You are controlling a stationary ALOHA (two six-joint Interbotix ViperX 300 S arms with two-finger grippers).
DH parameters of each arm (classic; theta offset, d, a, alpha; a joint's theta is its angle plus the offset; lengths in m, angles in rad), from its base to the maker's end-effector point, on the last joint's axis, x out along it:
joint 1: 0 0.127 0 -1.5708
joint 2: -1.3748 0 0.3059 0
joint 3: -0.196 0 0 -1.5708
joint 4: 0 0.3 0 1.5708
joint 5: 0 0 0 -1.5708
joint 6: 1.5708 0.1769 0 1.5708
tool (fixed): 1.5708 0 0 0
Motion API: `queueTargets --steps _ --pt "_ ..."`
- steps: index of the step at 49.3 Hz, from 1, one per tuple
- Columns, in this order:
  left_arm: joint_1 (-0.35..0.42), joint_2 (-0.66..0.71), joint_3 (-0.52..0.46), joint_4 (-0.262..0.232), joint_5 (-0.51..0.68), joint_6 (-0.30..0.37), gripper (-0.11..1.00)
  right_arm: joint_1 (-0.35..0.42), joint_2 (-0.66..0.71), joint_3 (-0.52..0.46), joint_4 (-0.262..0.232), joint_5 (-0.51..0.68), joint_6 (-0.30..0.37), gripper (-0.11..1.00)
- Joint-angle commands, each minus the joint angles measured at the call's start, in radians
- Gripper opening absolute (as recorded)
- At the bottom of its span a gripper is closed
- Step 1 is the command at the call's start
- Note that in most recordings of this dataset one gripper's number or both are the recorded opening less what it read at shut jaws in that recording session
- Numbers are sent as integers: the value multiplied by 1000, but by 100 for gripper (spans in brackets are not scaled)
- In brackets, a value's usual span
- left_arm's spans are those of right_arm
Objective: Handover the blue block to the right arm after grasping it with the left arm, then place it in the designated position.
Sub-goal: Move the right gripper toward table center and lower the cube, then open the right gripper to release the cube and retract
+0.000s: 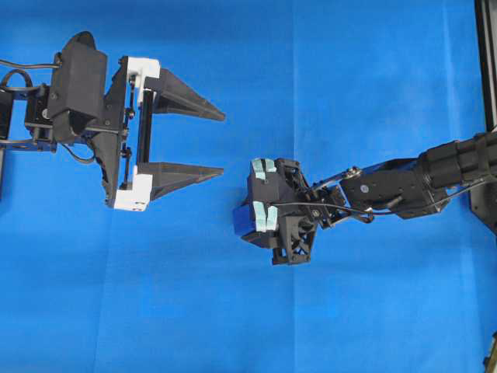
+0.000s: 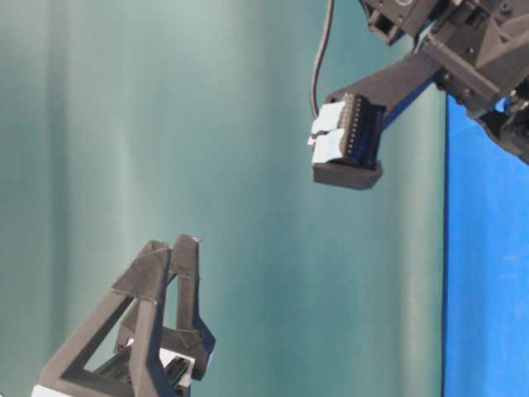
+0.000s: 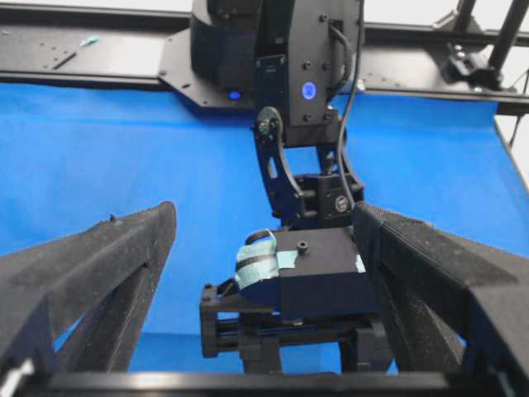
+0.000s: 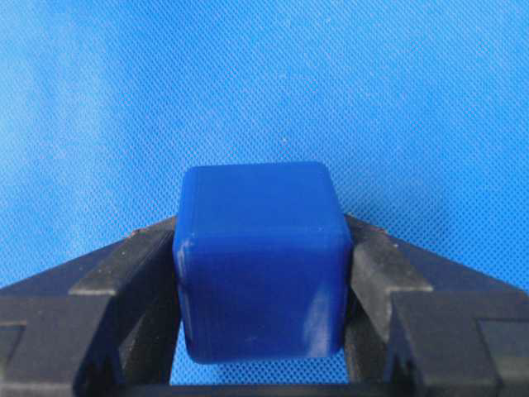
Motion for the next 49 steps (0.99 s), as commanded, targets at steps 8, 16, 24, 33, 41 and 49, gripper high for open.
queueTargets --steps 8,16,24,33,41,49 --pt "2 -11 -14 -2 -6 2 92 3 -48 -15 21 35 14 57" --pt "2 -11 -12 -2 -6 2 92 9 -52 -28 25 61 15 96" --pt "2 -12 -12 -2 -5 2 92 15 -55 -41 26 83 15 92" --pt "2 -15 -11 -2 -6 2 92 23 -89 -44 26 118 15 94" --pt "2 -15 -11 -2 -6 2 92 34 -161 -44 23 178 11 94" --pt "2 -15 -12 -2 -8 2 92 48 -268 -44 20 272 6 94"
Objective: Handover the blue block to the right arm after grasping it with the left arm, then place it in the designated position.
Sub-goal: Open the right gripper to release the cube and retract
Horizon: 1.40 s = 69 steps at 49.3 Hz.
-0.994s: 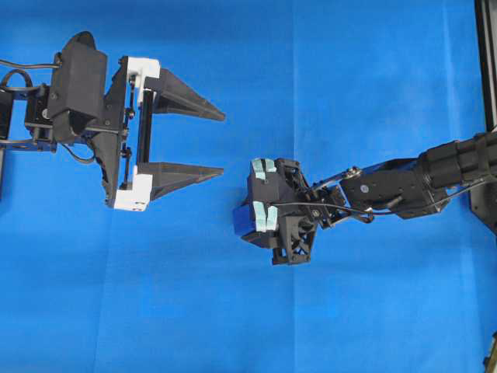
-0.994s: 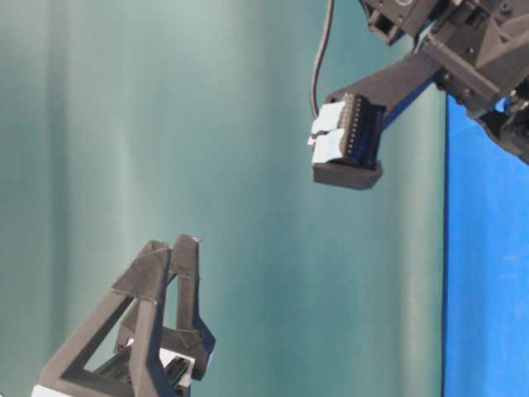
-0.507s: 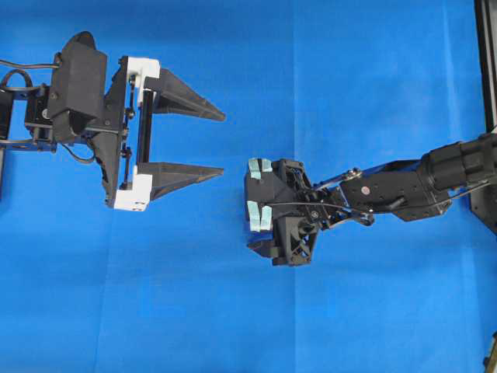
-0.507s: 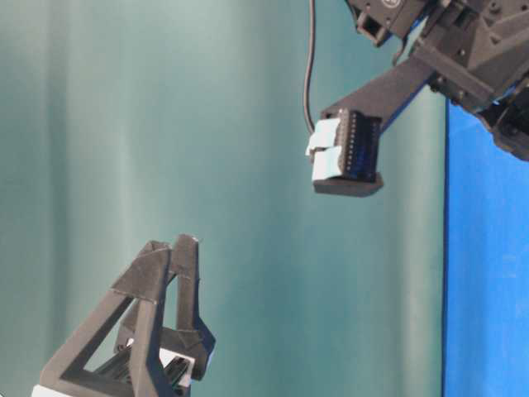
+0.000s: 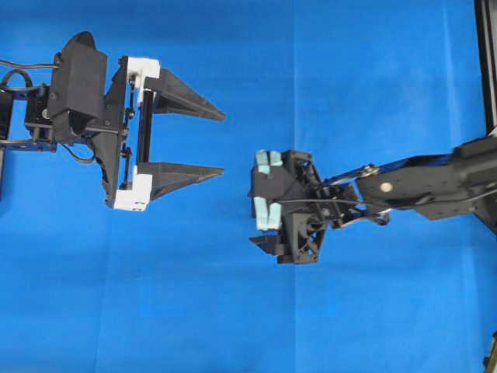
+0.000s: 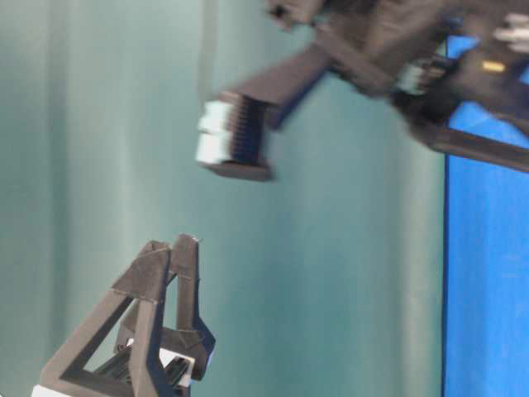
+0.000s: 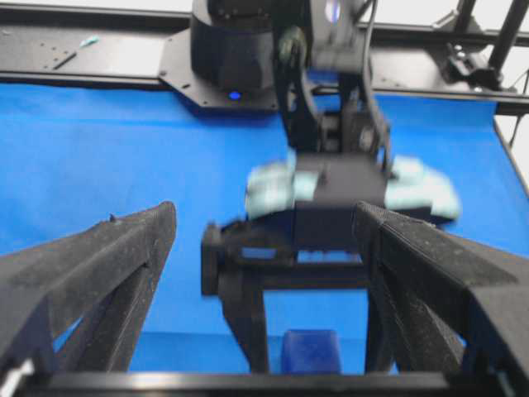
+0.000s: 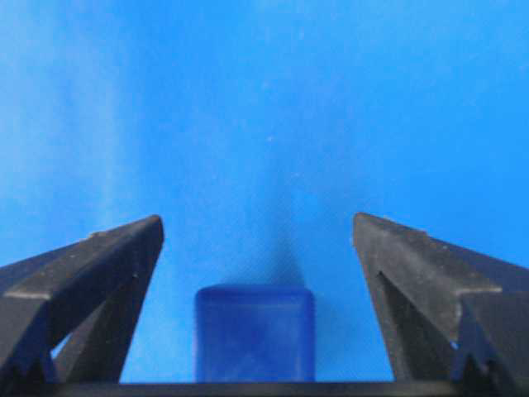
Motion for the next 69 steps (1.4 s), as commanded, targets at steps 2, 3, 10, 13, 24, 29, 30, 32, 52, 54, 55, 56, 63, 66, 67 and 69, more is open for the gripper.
queueTargets --steps 2,3,10,13,24,29,30,32,52,54,55,56,63,66,67,69 --pt "0 -15 -12 -2 -9 2 92 11 -104 -20 -5 60 -3 94" --pt "0 -15 -12 -2 -9 2 92 11 -120 -20 -5 71 -5 94" --pt "-2 -15 -11 -2 -9 0 92 11 -219 -14 -12 143 -6 93" --pt "0 -15 -11 -2 -9 0 92 11 -259 -11 -21 173 -8 93" --pt "-2 -15 -11 -2 -9 0 92 11 -408 2 -74 264 -8 93" --pt "-5 -17 -11 -2 -9 0 92 11 -466 12 -84 287 -8 93" --pt "-3 -17 -11 -2 -9 -2 92 11 -476 14 -86 291 -8 93" --pt "-5 -17 -11 -2 -9 -2 92 12 -495 17 -86 299 -8 93" --pt "-5 -15 -14 -2 -9 -2 92 11 -571 52 -92 304 -6 93" --pt "-5 -17 -12 -2 -9 -2 92 11 -571 52 -95 304 -8 93" --pt "-5 -17 -12 -2 -9 -2 92 11 -571 52 -97 304 -6 93" --pt "-5 -18 -12 -2 -9 -2 92 11 -572 52 -97 304 -8 93" --pt "-5 -18 -11 -2 -9 -5 92 11 -581 57 -97 302 -6 93" --pt "-5 -17 -12 -2 -11 -8 92 11 -592 61 -100 298 -6 93" --pt "-5 -18 -12 -2 -9 -8 92 11 -598 63 -101 295 -6 93" --pt "-5 -18 -12 -2 -12 -8 92 12 -607 69 -104 288 -5 93"
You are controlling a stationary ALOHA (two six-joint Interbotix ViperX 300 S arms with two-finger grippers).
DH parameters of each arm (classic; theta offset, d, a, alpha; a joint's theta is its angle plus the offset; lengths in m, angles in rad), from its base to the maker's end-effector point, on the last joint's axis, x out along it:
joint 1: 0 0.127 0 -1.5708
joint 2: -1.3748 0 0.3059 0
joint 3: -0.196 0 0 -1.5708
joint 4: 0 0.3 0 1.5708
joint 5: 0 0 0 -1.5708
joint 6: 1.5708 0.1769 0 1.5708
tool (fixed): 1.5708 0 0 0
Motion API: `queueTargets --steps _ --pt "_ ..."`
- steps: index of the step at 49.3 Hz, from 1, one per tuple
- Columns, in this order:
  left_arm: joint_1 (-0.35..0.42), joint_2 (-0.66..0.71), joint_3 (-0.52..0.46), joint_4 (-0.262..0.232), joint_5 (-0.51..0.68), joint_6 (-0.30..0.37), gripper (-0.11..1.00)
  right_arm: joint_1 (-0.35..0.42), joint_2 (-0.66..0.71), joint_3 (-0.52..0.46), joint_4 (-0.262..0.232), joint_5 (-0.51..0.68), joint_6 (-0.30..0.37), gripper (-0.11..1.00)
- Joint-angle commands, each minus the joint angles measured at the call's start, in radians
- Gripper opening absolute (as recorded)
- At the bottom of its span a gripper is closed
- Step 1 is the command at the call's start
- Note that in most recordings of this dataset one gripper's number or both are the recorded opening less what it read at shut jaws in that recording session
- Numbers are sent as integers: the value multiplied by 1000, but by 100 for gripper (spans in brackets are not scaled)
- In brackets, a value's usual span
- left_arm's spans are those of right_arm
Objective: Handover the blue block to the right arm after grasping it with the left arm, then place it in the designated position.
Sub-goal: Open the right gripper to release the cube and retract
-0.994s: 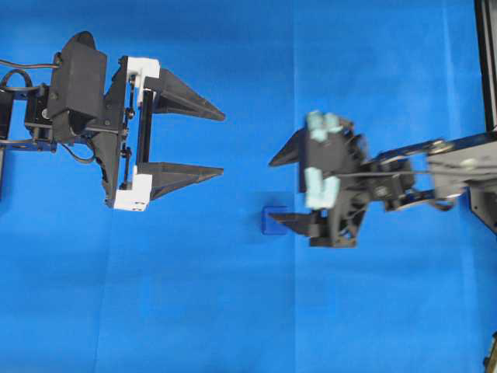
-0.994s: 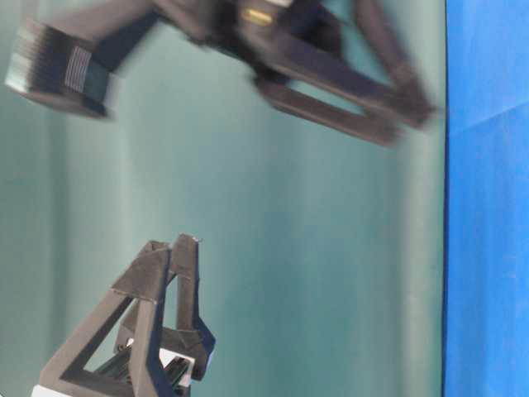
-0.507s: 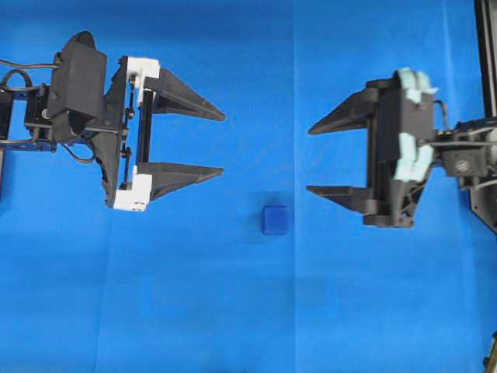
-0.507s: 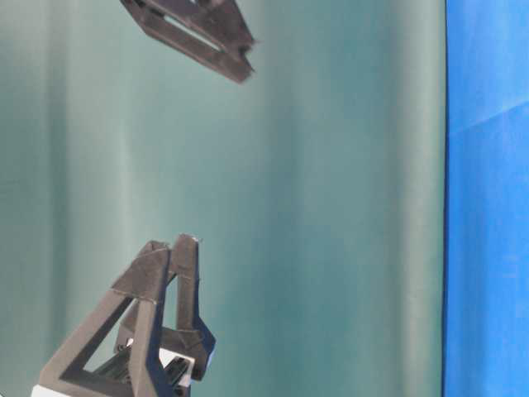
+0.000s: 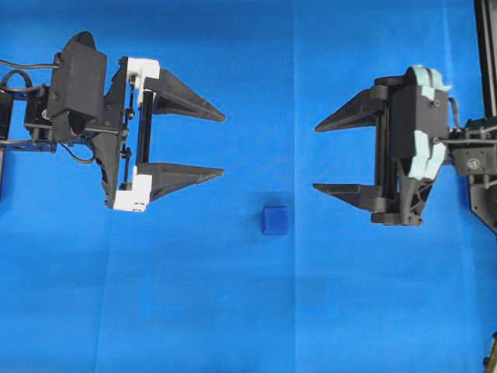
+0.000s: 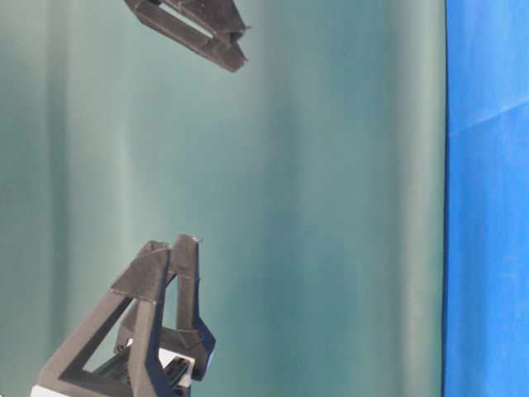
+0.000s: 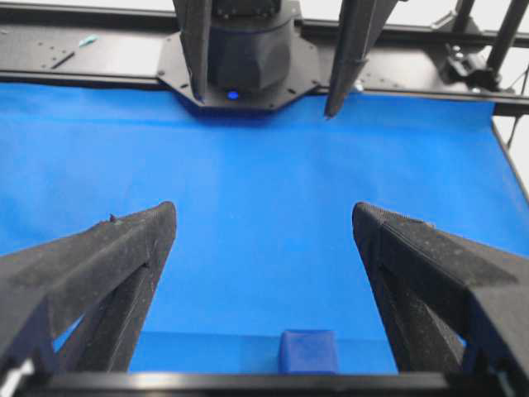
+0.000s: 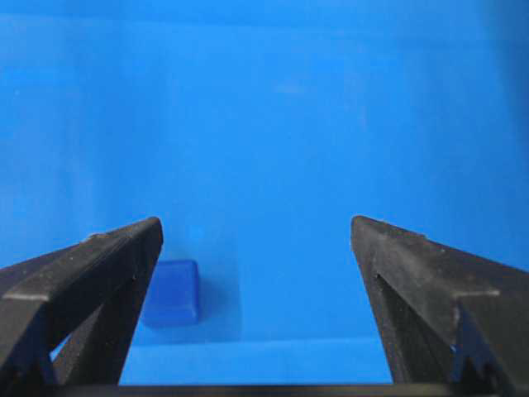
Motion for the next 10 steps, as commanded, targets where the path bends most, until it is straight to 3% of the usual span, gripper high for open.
queueTargets --steps 1,10 --pt "-3 -18 -12 -2 -12 0 92 2 -32 -3 -11 -20 3 93" --pt "-3 -18 -11 -2 -23 -2 92 2 -100 28 -51 -67 8 93"
